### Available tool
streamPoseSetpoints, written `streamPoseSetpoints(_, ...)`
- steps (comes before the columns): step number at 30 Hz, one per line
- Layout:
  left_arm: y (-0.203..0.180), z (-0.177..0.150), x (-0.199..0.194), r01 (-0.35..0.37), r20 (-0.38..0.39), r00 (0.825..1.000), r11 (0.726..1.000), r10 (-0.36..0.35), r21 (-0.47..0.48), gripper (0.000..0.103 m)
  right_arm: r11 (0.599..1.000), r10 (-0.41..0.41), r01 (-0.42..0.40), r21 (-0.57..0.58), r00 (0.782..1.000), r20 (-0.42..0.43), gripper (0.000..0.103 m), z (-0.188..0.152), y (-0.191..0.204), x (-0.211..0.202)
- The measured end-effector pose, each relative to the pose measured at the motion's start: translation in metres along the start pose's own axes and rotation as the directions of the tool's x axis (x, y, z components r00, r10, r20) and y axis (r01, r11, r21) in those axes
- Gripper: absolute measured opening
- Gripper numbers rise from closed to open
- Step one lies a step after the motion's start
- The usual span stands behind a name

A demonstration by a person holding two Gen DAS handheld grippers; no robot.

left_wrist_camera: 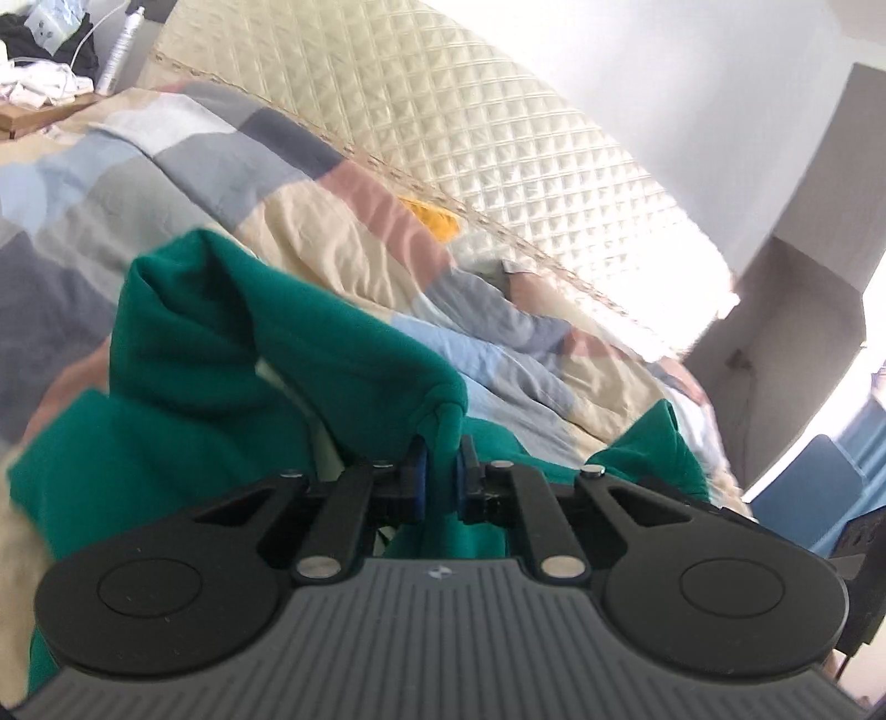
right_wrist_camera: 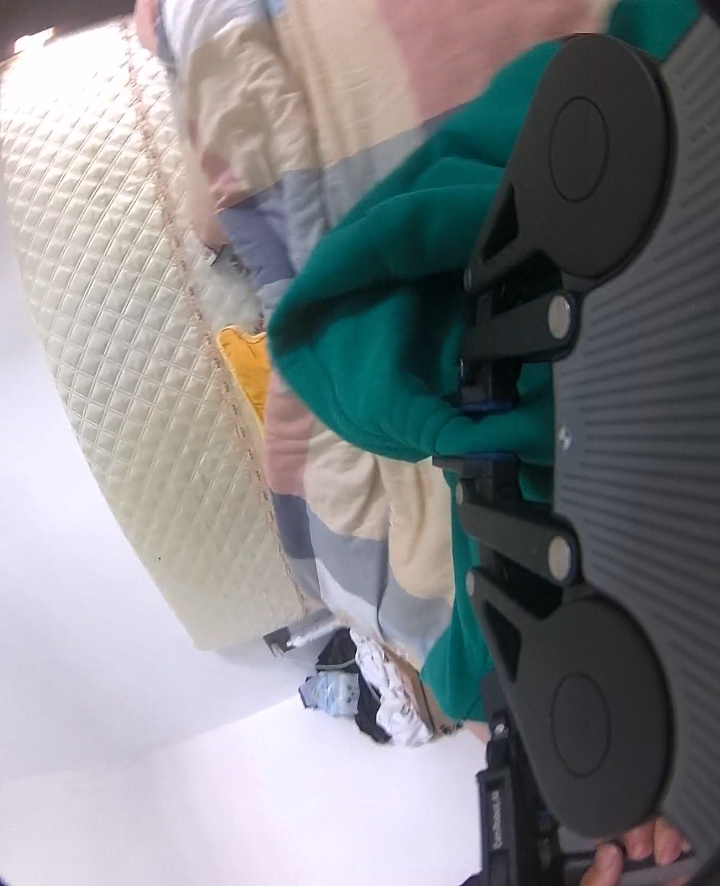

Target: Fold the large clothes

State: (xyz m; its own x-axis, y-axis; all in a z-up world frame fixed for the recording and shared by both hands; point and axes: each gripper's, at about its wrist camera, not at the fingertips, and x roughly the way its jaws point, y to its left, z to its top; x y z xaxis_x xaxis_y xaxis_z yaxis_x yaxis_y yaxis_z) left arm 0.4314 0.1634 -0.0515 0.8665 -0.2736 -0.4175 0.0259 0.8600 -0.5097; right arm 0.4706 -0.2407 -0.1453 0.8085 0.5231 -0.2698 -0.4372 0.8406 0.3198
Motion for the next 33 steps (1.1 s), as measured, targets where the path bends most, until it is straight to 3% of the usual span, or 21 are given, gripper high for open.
streamPoseSetpoints(5, 0.008, 0.021, 0.046, -0.082, -0.02, 0.996, 0.996, 0.083, 0.021, 0.011, 0.998, -0.054, 0.055, 0.011, 0.998, -0.018, 0.016, 0.014, -0.007, 0.052)
streamPoseSetpoints(11, 0.031, 0.022, 0.123, -0.163, -0.086, 0.982, 0.985, 0.168, 0.061, 0.012, 0.992, -0.123, 0.121, -0.033, 0.988, -0.088, 0.016, -0.011, -0.022, 0.115)
streamPoseSetpoints(17, 0.052, 0.002, 0.153, -0.162, -0.134, 0.976, 0.984, 0.171, 0.077, 0.012, 0.992, -0.122, 0.123, 0.0, 0.985, -0.119, 0.017, -0.036, -0.039, 0.139)
streamPoseSetpoints(21, 0.044, 0.002, 0.142, -0.148, -0.123, 0.98, 0.984, 0.159, 0.095, 0.014, 0.994, -0.109, 0.11, 0.004, 0.986, -0.126, 0.018, -0.032, -0.037, 0.134)
streamPoseSetpoints(23, 0.035, 0.006, 0.13, -0.143, -0.109, 0.982, 0.984, 0.155, 0.105, 0.025, 0.995, -0.099, 0.101, 0.006, 0.986, -0.134, 0.019, -0.029, -0.036, 0.129)
streamPoseSetpoints(26, 0.019, 0.005, 0.102, -0.127, -0.106, 0.984, 0.984, 0.141, 0.125, 0.033, 0.995, -0.089, 0.093, 0.02, 0.986, -0.141, 0.029, -0.022, -0.035, 0.112)
streamPoseSetpoints(28, 0.009, -0.001, 0.081, -0.129, -0.097, 0.985, 0.981, 0.144, 0.147, 0.036, 0.996, -0.087, 0.089, 0.011, 0.987, -0.136, 0.035, -0.018, -0.033, 0.095)
streamPoseSetpoints(33, -0.019, -0.023, 0.024, -0.113, -0.095, 0.987, 0.979, 0.131, 0.169, 0.037, 0.995, -0.098, 0.095, -0.038, 0.988, -0.116, 0.036, -0.012, -0.023, 0.036)
